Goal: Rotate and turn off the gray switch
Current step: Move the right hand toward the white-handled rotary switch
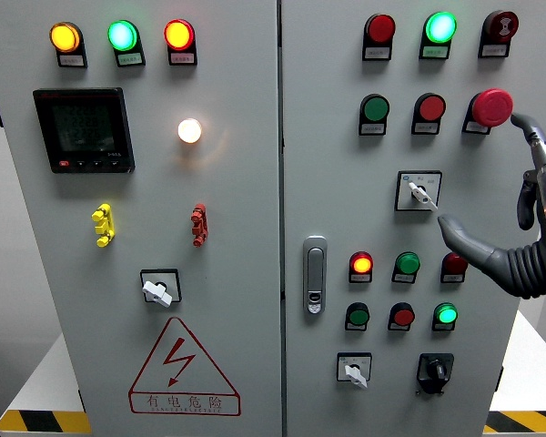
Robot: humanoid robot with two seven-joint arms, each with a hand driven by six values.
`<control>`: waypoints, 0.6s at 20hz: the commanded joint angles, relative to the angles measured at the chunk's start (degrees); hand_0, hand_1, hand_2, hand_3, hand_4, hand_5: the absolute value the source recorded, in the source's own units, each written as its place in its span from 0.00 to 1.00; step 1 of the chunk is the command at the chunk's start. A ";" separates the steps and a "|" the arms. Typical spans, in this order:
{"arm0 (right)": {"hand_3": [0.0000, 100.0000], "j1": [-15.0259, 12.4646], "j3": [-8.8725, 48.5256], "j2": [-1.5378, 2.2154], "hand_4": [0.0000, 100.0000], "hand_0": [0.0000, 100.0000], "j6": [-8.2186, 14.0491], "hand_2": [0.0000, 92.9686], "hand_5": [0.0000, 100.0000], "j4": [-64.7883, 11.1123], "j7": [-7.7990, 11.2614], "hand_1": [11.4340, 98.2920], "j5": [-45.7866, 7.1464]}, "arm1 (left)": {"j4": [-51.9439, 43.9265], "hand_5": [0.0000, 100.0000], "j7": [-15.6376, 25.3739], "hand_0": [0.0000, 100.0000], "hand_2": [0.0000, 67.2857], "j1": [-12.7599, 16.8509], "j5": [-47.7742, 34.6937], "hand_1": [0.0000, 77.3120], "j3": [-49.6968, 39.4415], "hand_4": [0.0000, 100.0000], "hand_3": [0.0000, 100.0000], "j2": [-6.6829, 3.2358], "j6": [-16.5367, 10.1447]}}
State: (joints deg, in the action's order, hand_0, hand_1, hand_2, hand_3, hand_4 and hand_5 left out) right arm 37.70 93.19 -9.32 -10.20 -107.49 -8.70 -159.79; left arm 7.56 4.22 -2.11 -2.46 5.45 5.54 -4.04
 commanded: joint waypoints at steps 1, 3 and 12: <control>1.00 0.00 -0.02 0.00 0.99 0.00 0.00 0.17 1.00 0.00 0.00 0.38 0.00 | 0.00 0.11 0.00 0.88 0.20 0.00 0.00 0.00 0.00 0.08 0.19 0.00 0.00; 1.00 0.09 -0.02 0.00 0.99 0.00 0.00 0.17 1.00 0.09 0.00 0.38 0.00 | 0.00 0.11 0.00 0.88 0.20 0.00 0.00 0.00 0.00 0.08 0.19 0.00 0.00; 1.00 0.09 -0.02 0.18 0.99 0.00 -1.23 0.22 1.00 0.79 -0.35 0.37 0.09 | 0.00 0.11 0.00 0.88 0.20 0.00 0.00 0.00 0.00 0.08 0.19 0.00 0.00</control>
State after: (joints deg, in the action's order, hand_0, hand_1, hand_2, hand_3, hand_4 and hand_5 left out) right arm 37.80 93.17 -9.15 -11.25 -106.86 -8.95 -159.70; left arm 7.56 4.22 -2.11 -2.46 5.45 5.54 -4.04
